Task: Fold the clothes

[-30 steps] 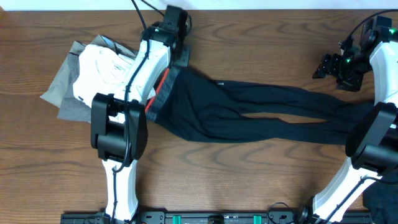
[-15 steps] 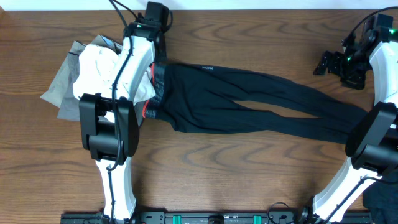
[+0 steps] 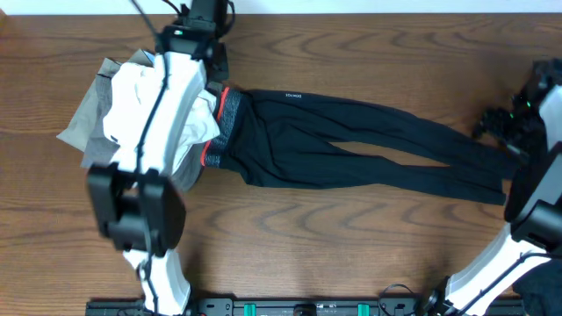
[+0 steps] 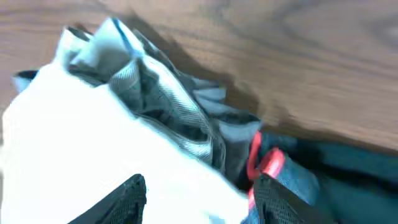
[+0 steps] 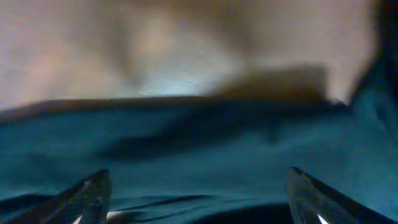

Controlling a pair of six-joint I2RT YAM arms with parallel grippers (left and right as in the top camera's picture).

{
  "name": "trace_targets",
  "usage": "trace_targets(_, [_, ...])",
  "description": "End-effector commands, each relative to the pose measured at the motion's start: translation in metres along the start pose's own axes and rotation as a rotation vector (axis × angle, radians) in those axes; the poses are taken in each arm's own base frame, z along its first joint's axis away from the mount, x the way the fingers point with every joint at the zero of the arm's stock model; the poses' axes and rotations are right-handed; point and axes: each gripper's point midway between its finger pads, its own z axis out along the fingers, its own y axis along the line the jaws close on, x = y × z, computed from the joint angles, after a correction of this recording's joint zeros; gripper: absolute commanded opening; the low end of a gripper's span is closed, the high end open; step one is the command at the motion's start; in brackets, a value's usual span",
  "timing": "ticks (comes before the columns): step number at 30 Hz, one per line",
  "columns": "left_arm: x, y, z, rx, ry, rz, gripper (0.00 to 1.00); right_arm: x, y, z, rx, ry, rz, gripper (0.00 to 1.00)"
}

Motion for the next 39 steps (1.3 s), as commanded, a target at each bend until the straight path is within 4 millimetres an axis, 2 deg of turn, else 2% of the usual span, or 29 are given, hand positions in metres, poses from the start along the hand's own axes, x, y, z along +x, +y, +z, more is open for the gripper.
trace_targets(1, [-0.004,-0.003,-0.038,0.096,-0.024,-0.021,0.58,0.011,-0.022,0.011,0.029,0.037,0.083,0.87])
trace_targets(5, [0.006,-0.005,-0.055,0.150,0.007,-0.015,0.58,0.012,-0.022,0.020,-0.018,0.041,0.133,0.91])
trace_targets(8, [0.015,-0.006,-0.057,0.165,0.044,-0.007,0.58,0.007,-0.019,0.021,-0.032,0.019,0.129,0.85])
trace_targets(9, [0.018,-0.006,-0.057,0.162,0.055,-0.003,0.58,0.004,-0.017,0.021,-0.036,0.007,0.127,0.78])
trace_targets(10, [0.021,-0.005,-0.057,0.159,0.065,0.000,0.58,0.001,-0.016,0.021,-0.041,-0.005,0.125,0.64])
trace_targets(12, [0.025,-0.004,-0.057,0.154,0.083,0.005,0.58,-0.009,-0.008,0.020,-0.082,-0.041,0.121,0.23])
trace_targets(14, [0.028,-0.003,-0.057,0.150,0.095,0.008,0.58,-0.018,0.006,0.017,-0.169,-0.070,0.114,0.01])
trace_targets(16, [0.031,-0.002,-0.057,0.147,0.105,0.011,0.58,-0.028,0.022,0.010,-0.275,-0.097,0.106,0.01])
trace_targets(18, [0.033,-0.001,-0.057,0.145,0.115,0.014,0.58,-0.032,0.026,0.003,-0.309,-0.104,0.108,0.01])
trace_targets(19, [0.035,-0.001,-0.058,0.143,0.121,0.015,0.58,-0.031,0.024,0.001,-0.305,-0.096,0.112,0.08])
trace_targets(22, [0.041,0.001,-0.058,0.135,0.148,0.022,0.58,-0.022,0.005,-0.001,-0.229,-0.054,0.134,0.49])
trace_targets(23, [0.044,0.002,-0.059,0.131,0.160,0.026,0.58,-0.019,-0.004,0.000,-0.193,-0.046,0.133,0.58])
trace_targets(25, [0.048,0.004,-0.059,0.127,0.174,0.030,0.58,-0.015,-0.023,0.002,-0.131,-0.033,0.140,0.66])
trace_targets(27, [0.050,0.004,-0.059,0.124,0.185,0.033,0.58,-0.010,-0.039,0.002,-0.098,-0.013,0.166,0.68])
trace_targets(30, [0.051,0.005,-0.059,0.123,0.188,0.035,0.58,-0.002,-0.053,0.003,-0.087,0.019,0.199,0.69])
trace_targets(33, [0.051,0.005,-0.060,0.124,0.187,0.036,0.58,0.014,-0.069,0.008,-0.027,0.074,0.268,0.70])
trace_targets(35, [0.051,0.005,-0.059,0.124,0.186,0.036,0.58,0.019,-0.069,0.013,-0.028,0.085,0.286,0.70])
trace_targets(39, [0.049,0.004,-0.059,0.126,0.177,0.034,0.58,0.011,-0.056,0.023,-0.096,0.050,0.292,0.66])
